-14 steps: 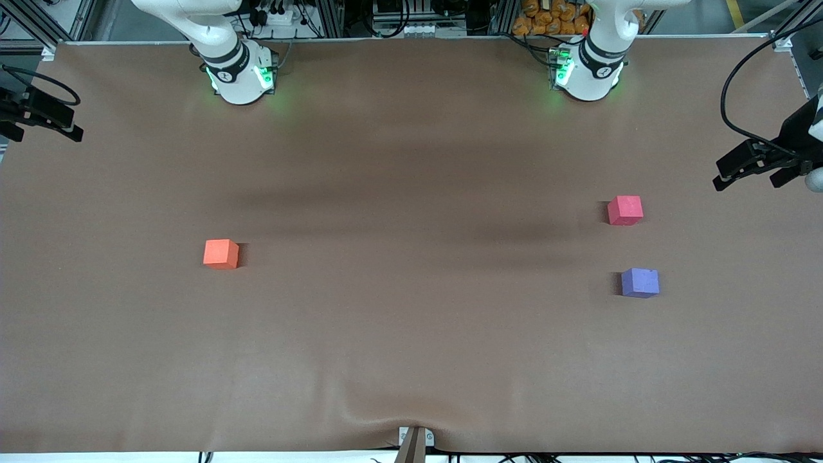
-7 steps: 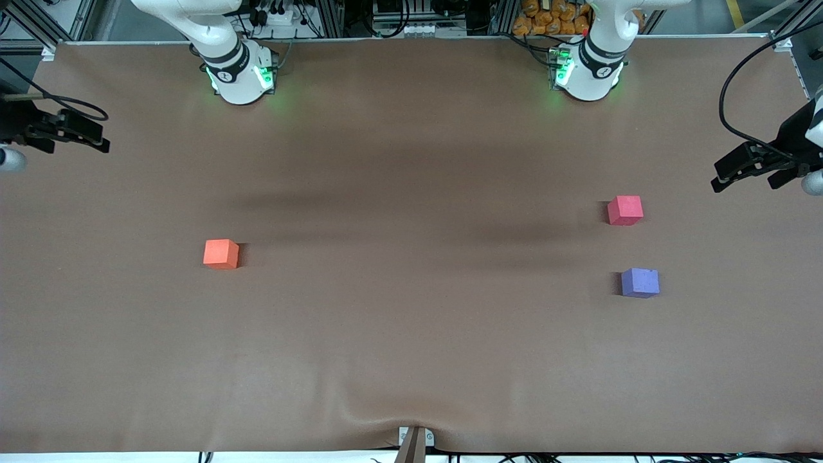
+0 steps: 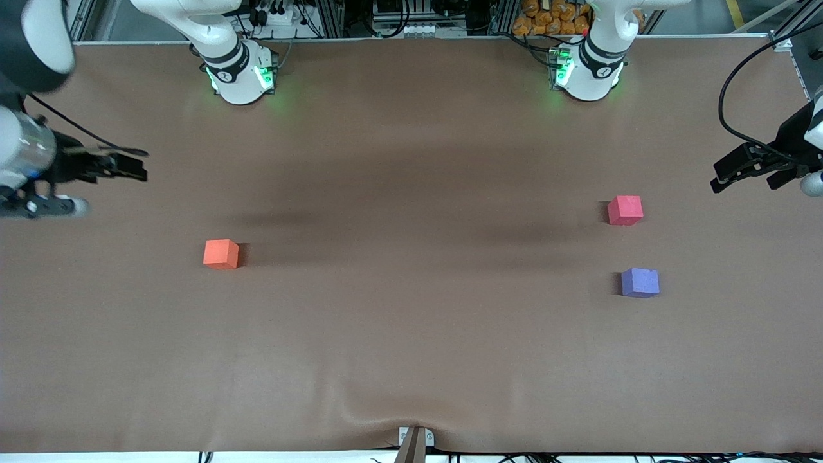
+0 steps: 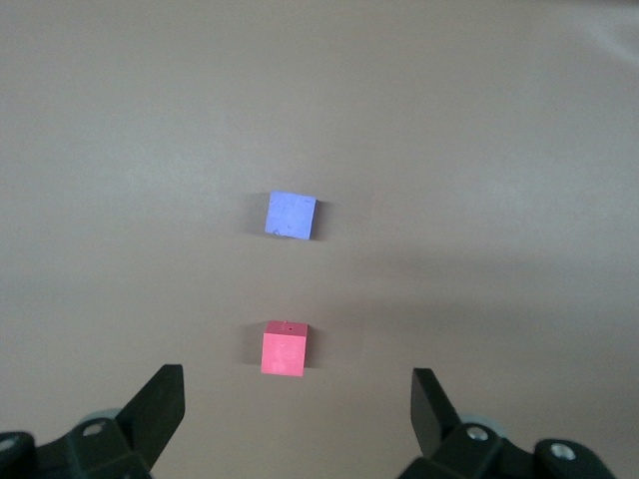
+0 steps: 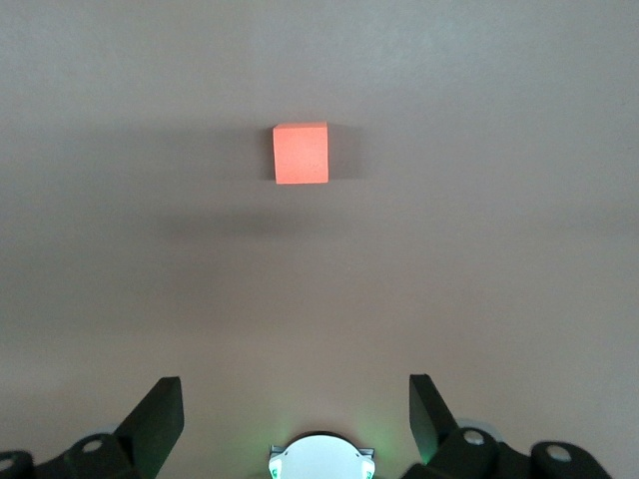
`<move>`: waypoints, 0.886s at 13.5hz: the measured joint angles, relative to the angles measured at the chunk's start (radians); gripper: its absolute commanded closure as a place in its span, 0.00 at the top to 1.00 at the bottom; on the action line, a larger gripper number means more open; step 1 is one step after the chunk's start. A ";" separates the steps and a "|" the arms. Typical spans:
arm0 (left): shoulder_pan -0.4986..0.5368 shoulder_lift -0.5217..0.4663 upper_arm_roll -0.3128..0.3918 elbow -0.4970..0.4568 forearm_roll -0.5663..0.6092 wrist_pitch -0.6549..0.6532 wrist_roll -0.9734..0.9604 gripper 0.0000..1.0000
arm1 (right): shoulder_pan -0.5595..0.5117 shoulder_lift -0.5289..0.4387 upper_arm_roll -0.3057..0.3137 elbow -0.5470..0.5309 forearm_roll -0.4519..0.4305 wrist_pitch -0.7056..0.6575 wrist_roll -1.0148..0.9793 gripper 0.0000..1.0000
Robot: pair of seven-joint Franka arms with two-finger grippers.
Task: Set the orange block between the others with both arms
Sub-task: 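Reach the right gripper down over the orange cube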
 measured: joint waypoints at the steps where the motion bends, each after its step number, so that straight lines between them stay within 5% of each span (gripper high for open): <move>1: 0.000 0.001 0.000 0.000 0.000 0.000 0.000 1.00 | 0.008 0.024 0.000 -0.001 0.000 0.003 0.000 1.00; 12: 0.000 0.004 0.001 0.000 0.000 0.000 0.000 1.00 | 0.097 0.120 0.000 -0.203 0.000 0.346 0.000 1.00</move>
